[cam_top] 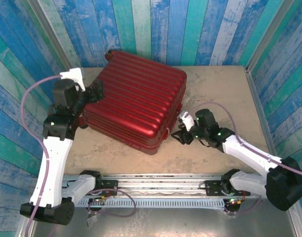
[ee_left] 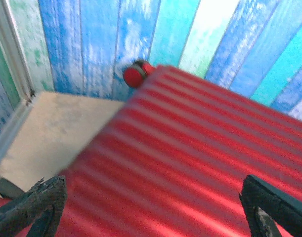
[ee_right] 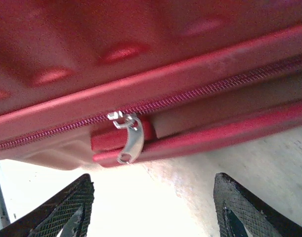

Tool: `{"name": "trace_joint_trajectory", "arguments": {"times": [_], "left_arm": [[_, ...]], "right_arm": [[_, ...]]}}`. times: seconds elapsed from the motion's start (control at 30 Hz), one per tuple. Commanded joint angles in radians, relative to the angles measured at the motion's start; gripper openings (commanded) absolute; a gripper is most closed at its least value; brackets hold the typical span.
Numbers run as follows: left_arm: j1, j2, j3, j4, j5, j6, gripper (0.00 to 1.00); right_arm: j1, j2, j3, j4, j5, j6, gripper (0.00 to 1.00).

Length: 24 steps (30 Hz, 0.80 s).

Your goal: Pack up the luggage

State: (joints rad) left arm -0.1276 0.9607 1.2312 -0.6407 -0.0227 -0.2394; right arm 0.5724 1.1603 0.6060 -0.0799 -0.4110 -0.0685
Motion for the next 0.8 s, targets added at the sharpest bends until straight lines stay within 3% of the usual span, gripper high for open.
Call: {"name": "trace_joint_trajectory", "arguments": {"times": [0.0, 0.13, 0.33, 0.6, 0.77], "left_arm": [[-0.020, -0.020, -0.080, -0.146, 0.024, -0.087, 0.92], [-0.020, -0.088, -0.103, -0.182, 0.021, -0.105, 0.92], [-0.020, -0.065, -0.106, -0.184, -0.004, -0.100, 0.92], [-0.020, 0.003, -0.093, -0.111, 0.059, -0.145, 0.88], [-0.028, 0.034, -0.050, -0.100, 0.114, -0.176, 0.79]], "right_arm": [[-0.005, 0.051, 0.043, 0.079, -0.111, -0.037, 0.67], [-0.005, 0.113, 0.073, 0.084, -0.155, -0.063, 0.69], [-0.005, 0.151, 0.076, 0.140, -0.190, -0.057, 0.68], [-0.005, 0.227, 0.089, 0.144, -0.219, -0.063, 0.54], [-0.005, 0.230, 0.094, 0.139, -0.208, -0.070, 0.42]]}}
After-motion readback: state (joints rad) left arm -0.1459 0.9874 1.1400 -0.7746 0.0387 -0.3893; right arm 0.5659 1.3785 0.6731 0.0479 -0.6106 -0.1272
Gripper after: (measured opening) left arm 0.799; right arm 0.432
